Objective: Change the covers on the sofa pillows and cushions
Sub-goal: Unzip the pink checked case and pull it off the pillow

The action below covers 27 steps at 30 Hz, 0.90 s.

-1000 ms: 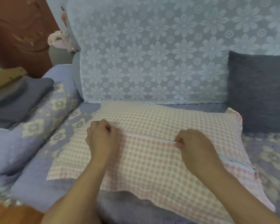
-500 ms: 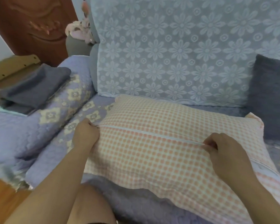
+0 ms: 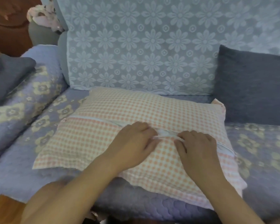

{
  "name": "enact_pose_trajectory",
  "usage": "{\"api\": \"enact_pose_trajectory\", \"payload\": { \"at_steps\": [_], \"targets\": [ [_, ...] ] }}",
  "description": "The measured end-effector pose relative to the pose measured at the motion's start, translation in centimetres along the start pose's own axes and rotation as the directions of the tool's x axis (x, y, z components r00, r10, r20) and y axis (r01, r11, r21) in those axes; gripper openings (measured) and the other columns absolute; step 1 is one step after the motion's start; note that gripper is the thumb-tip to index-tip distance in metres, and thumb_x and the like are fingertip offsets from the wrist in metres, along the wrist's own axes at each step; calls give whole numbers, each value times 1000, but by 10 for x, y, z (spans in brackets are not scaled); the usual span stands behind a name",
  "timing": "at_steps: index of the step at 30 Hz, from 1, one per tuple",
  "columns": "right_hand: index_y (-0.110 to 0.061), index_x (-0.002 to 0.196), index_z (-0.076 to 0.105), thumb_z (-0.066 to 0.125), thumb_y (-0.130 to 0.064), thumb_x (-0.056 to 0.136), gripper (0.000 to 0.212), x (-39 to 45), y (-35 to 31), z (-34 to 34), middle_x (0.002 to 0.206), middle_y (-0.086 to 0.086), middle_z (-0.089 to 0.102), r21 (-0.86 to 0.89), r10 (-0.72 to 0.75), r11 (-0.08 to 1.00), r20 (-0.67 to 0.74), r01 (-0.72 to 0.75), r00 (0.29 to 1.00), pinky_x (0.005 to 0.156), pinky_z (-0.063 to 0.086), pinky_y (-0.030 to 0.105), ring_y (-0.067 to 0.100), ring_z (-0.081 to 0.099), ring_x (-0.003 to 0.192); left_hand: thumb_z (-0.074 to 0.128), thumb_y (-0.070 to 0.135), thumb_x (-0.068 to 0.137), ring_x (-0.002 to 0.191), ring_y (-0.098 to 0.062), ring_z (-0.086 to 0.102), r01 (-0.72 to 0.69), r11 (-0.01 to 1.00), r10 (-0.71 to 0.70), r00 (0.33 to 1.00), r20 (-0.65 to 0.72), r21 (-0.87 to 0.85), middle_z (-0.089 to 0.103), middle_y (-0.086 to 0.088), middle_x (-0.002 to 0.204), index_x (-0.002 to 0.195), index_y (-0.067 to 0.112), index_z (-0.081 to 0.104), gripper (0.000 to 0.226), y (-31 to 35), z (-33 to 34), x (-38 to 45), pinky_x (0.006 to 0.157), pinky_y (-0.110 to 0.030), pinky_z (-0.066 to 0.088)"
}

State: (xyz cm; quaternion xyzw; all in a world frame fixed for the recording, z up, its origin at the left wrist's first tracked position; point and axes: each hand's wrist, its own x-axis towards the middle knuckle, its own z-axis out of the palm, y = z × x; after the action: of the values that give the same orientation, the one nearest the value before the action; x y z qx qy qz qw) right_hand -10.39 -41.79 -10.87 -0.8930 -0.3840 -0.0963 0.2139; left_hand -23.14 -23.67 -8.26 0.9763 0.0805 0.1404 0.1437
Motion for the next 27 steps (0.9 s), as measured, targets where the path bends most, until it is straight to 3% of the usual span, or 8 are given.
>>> {"api": "enact_pose_trajectory", "payload": {
  "at_steps": [4, 8, 13, 15, 17, 20, 23, 27],
  "targets": [
    [-30, 76, 58, 34, -33, 103, 36, -30, 33, -29, 67, -14, 56, 15, 144, 989, 8, -144, 990, 99, 39, 40, 10, 54, 65, 32, 44, 109, 80, -9, 58, 12, 997, 13, 948, 317, -79, 65, 9, 91, 112, 32, 63, 33, 60, 11, 10, 76, -34, 50],
    [-24, 68, 51, 55, -10, 91, 27, -76, 59, -42, 54, -5, 45, -13, 263, 965, -10, -263, 965, 56, 33, 31, 24, 48, 49, 46, 14, 99, 114, -20, 62, -34, 998, 61, 745, 665, -54, 64, 6, 129, 140, 46, 49, 52, 85, 32, 4, 98, -36, 51],
    [-28, 85, 61, 73, -15, 84, 18, -127, 80, -7, 93, -10, 51, 84, 413, 901, 136, -425, 901, 58, 49, 36, 18, 57, 78, 50, 21, 106, 143, -22, 41, -270, 960, 122, 633, 765, 71, 41, 0, 158, 149, 26, 48, 44, 101, 36, 21, 117, -31, 33],
    [-24, 86, 67, 76, -13, 81, 16, -132, 82, -2, 97, -9, 54, 154, 348, 924, 36, -349, 937, 63, 54, 38, 19, 60, 78, 57, 10, 98, 128, -24, 54, -163, 969, 6, 771, 637, 188, 52, -1, 144, 146, 24, 48, 51, 103, 34, 19, 101, -39, 49],
    [-25, 87, 69, 68, -26, 87, 1, -127, 84, -6, 91, -12, 58, 157, 212, 965, 21, -212, 977, 75, 52, 39, 16, 56, 82, 74, 0, 71, 107, -23, 59, -268, 932, 152, 900, 409, 244, 60, 2, 123, 133, 27, 57, 70, 102, 32, 12, 79, -41, 55],
    [-28, 85, 68, 62, -43, 92, 17, -113, 89, -18, 85, -17, 57, 159, 70, 984, 80, -82, 994, 91, 44, 35, 13, 51, 88, 81, 19, 70, 127, -27, 49, -566, 804, 456, 783, 423, 182, 51, -1, 136, 137, 28, 50, 75, 92, 55, 20, 104, -43, 45],
    [-28, 81, 65, 66, -48, 87, 20, -107, 101, -27, 80, -17, 54, 157, -39, 987, 126, 19, 991, 100, 37, 29, 8, 48, 89, 80, 47, 68, 146, -35, 32, -653, 724, 490, 714, 501, 223, 33, -11, 157, 153, 32, 32, 98, 100, 71, 35, 118, -54, 30],
    [-30, 90, 59, 65, -49, 84, 20, -109, 114, -34, 88, -18, 52, 183, -2, 983, 158, -27, 987, 89, 36, 22, 6, 47, 90, 61, 59, 87, 149, -41, 20, -500, 800, 302, 814, 496, 333, -9, -8, 169, 158, 45, -12, 102, 97, 79, 57, 108, -60, 29]
  ]
}}
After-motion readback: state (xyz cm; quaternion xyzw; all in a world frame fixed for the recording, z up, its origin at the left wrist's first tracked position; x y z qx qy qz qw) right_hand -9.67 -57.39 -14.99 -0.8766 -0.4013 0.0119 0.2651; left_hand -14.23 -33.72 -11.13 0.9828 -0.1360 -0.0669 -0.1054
